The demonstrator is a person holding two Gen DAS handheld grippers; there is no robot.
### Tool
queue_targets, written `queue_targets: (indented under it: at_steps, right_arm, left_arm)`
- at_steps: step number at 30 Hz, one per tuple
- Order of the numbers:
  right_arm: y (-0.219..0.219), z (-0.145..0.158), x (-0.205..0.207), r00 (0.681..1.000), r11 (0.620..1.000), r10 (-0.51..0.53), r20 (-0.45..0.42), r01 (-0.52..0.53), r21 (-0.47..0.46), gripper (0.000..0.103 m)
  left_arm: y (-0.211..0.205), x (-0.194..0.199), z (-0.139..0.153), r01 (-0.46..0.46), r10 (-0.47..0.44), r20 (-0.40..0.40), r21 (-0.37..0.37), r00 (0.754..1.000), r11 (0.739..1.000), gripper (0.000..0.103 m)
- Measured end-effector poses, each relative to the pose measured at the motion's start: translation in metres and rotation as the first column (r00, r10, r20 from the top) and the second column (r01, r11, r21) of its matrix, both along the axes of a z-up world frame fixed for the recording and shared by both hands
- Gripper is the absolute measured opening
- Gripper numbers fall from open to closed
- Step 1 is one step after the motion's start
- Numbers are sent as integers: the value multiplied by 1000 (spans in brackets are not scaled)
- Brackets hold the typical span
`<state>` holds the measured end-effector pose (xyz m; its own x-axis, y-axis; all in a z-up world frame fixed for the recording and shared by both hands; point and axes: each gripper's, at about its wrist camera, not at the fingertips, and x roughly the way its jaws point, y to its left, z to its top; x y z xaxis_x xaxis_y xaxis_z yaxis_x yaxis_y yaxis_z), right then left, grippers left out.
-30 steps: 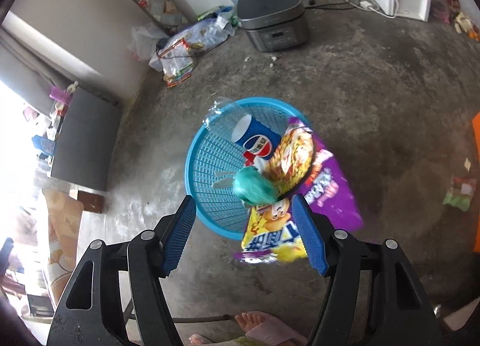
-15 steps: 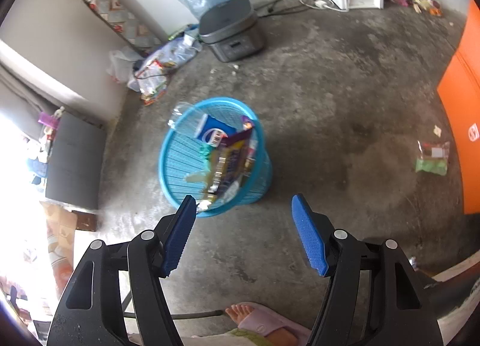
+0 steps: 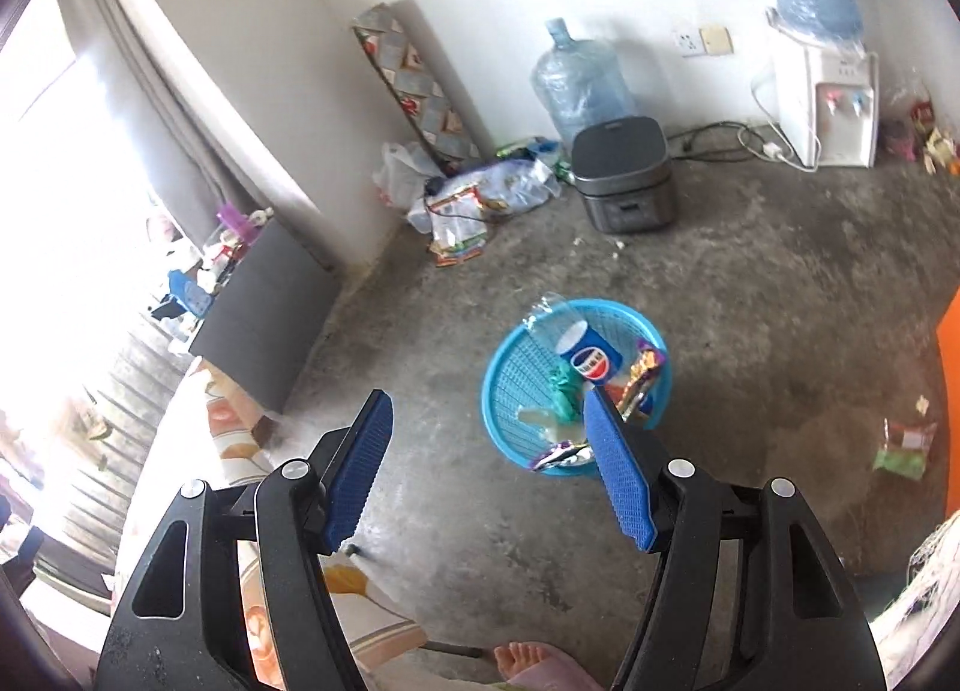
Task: Collect trash
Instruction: 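Move both open tools back over the empty table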
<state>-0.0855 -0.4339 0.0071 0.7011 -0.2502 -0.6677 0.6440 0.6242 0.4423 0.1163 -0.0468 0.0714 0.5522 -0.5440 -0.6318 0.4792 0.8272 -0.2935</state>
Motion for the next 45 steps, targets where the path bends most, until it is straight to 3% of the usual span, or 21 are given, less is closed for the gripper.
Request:
queue_targets:
  at_steps: [4,8,12,15,19,24,29,35,45]
  right_arm:
    - [27,29,4,996,993,77,34,-74,-86,63]
    - [61,61,8,982,963,183,54,-168,-209,67]
    - [100,88,10,953,905,297,62,-260,-338,77]
    - [125,100,12,927,859,369,62,-315,-404,82]
    - [151,116,10,896,815,434,98,-344,-467,87]
    - [174,131,6,877,770,460,137,-316,-555,95]
    - [196,128,6,865,745,489,110,-349,-569,95]
    - [215,106,8,857,693,515,-16,-427,-581,95]
    - [226,70,6,847,704,499,-182,-518,-485,95]
  left_arm:
    - [14,-20,5,-131,132,-6,35,991,991,97]
    - [25,-43,5,-260,256,46,108,965,960,97]
    - [30,-67,8,-308,277,173,187,945,933,97]
    - [38,-79,10,-309,267,206,211,941,928,97]
    - [51,-85,14,-330,284,221,209,933,921,97]
    - [68,-98,17,-390,359,223,112,906,914,97]
    - [70,-113,2,-428,404,203,94,892,899,97]
    - [61,-127,-32,-431,408,151,169,900,887,97]
    - [52,-125,-71,-399,397,66,273,915,875,97]
